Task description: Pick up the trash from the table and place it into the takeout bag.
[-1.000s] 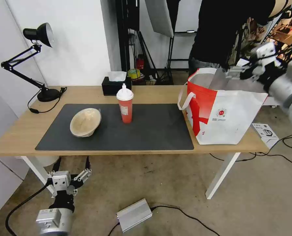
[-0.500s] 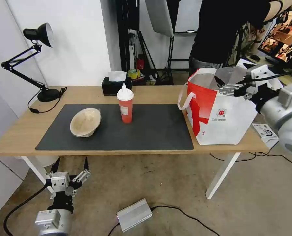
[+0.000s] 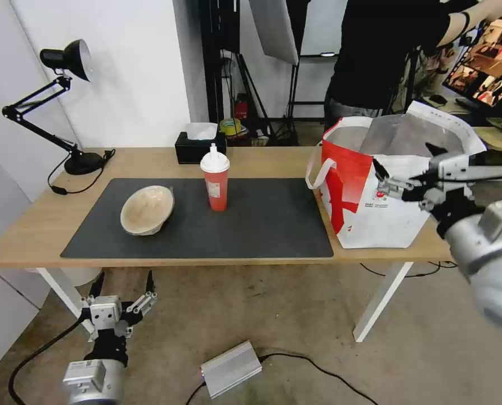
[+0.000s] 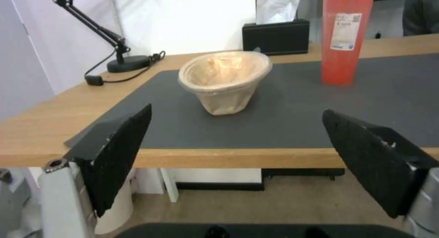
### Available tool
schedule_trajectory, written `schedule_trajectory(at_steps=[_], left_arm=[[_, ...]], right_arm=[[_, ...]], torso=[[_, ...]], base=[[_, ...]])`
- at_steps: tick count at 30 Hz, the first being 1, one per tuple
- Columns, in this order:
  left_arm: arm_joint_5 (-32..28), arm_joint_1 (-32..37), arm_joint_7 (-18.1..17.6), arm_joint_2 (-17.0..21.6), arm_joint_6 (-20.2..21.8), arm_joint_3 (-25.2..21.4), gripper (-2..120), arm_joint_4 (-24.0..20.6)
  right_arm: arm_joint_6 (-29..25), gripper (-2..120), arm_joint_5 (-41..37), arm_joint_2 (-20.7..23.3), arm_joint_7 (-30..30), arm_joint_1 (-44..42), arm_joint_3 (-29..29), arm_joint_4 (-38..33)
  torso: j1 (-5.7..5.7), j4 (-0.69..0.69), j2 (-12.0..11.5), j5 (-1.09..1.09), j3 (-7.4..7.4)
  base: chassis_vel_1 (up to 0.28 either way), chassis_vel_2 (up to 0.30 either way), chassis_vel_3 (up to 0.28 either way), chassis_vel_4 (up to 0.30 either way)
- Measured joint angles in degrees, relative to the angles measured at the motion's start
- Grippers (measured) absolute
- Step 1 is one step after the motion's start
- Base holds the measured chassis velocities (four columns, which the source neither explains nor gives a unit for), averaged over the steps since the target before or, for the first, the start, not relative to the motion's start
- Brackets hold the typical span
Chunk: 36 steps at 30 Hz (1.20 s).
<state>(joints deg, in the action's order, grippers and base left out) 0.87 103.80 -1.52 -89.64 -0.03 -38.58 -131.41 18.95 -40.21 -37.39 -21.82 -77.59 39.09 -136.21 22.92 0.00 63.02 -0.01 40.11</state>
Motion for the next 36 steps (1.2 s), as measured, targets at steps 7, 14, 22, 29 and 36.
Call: schedule_trajectory(at_steps=[7, 14, 22, 29, 36], left_arm=[[0.0, -0.1, 0.0, 0.0, 0.0, 0.0, 100, 0.2], [0.1, -0.2, 0.0, 0.0, 0.0, 0.1, 100, 0.5], [0.2, -0.5, 0.0, -0.1, 0.0, 0.4, 100, 1.0], [0.2, -0.5, 0.0, -0.1, 0.0, 0.3, 100, 1.3], [0.2, -0.5, 0.0, 0.1, 0.0, 0.1, 100, 1.3]], right_arm=[[-2.3, 100, 4.9, -5.5, -0.8, -5.5, -2.2, -1.3], [-6.5, 100, 10.9, -9.8, -1.2, -10.7, -6.3, -0.8], [-11.1, 100, 17.1, -12.8, -0.3, -14.4, -11.0, 1.1], [-13.1, 100, 20.8, -14.6, -0.2, -15.3, -14.2, 3.7], [-14.4, 100, 22.1, -15.9, -2.0, -16.0, -16.6, 6.0]], torso=[[0.0, 0.0, 0.0, 0.0, 0.0], [0.0, -0.01, 0.0, 0.0, 0.0], [0.0, -0.01, 0.0, 0.0, 0.0], [0.0, 0.0, 0.0, 0.0, 0.0], [0.0, 0.0, 0.0, 0.0, 0.0]], base=[[0.0, 0.0, 0.0, 0.0], [0.0, 0.0, 0.0, 0.0], [0.0, 0.0, 0.0, 0.0], [0.0, 0.0, 0.0, 0.0], [0.0, 0.0, 0.0, 0.0]])
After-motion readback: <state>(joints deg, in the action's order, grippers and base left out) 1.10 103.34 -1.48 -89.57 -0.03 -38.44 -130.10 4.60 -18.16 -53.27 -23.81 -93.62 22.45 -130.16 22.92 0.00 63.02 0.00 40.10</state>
